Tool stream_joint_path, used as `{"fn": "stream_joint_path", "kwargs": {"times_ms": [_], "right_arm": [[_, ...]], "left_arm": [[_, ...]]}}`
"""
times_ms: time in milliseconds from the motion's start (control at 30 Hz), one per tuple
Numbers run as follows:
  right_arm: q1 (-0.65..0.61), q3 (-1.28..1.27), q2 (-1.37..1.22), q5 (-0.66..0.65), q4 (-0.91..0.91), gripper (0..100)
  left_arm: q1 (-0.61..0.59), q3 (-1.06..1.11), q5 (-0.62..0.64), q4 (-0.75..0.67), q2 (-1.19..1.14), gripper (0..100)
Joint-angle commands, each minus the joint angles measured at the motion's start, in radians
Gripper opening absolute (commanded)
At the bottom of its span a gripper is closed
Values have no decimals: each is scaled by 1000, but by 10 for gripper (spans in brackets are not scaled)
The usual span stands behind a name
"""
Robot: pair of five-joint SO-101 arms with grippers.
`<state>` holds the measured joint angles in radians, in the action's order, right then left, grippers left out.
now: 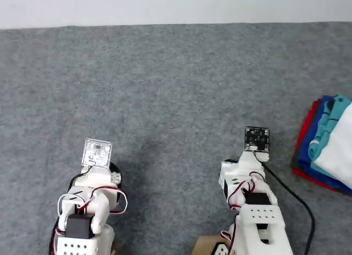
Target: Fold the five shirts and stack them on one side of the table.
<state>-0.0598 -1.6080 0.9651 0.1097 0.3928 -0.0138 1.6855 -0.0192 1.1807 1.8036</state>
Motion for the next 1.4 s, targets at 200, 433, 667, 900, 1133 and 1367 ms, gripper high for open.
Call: {"fn": "stream_joint_path", "kwargs": {"times_ms": [200, 433, 667, 900, 1133, 1367], "right_arm": [[-19, 8, 25, -68, -15, 9], [-21, 8, 25, -68, -24, 9], [-22, 6, 25, -68, -25, 9], [24, -26, 73, -66, -24, 9], [73, -83, 515, -71, 223, 10], [130, -80, 766, -68, 823, 10]], "left_arm": [[-8, -1, -31, 46, 3, 6], [-221, -2, -26, 58, 5, 6], [-226, -2, -26, 60, 5, 6], [-232, -2, -28, 61, 5, 6], [-232, -2, -29, 61, 5, 6], [-232, -2, -29, 61, 5, 6]]}}
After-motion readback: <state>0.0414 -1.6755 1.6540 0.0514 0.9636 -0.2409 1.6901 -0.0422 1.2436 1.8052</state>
